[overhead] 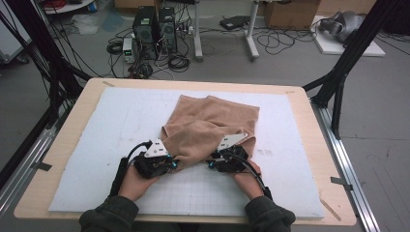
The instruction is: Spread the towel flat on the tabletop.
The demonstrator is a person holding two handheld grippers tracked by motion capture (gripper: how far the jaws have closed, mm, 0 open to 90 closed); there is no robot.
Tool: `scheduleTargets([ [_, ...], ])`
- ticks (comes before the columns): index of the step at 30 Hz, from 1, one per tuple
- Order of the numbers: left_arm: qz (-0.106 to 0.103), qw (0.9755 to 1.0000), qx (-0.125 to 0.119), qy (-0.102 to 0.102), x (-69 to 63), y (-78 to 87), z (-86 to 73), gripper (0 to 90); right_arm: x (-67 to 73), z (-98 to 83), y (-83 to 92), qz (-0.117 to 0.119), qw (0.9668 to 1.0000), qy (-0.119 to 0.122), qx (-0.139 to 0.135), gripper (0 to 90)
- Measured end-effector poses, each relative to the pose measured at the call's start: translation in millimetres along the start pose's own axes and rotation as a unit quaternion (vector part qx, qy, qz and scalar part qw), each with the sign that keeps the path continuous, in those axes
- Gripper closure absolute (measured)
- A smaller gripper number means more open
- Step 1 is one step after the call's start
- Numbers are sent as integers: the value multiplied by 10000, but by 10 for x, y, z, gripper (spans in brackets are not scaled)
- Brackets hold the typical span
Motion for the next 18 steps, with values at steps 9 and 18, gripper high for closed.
scheduleTargets([
  [9, 26, 9951, -869, 471, 60, 483, 104, 837, 153, -103, 422, 118, 9987, 500, -45, 825],
  [18, 228, 9948, -934, 342, -225, 500, 119, 836, 466, -400, 1076, 145, 9961, 823, -287, 828],
])
Point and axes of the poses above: each handheld gripper's, and its own axes: y roughly backward along the jaws, z roughly out of its top, x roughly to its left, the point moved 5 cm from there along -y, roughly forward along the jaws, and after that the axes turned 12 degrees about x, right-handed, at the moved point
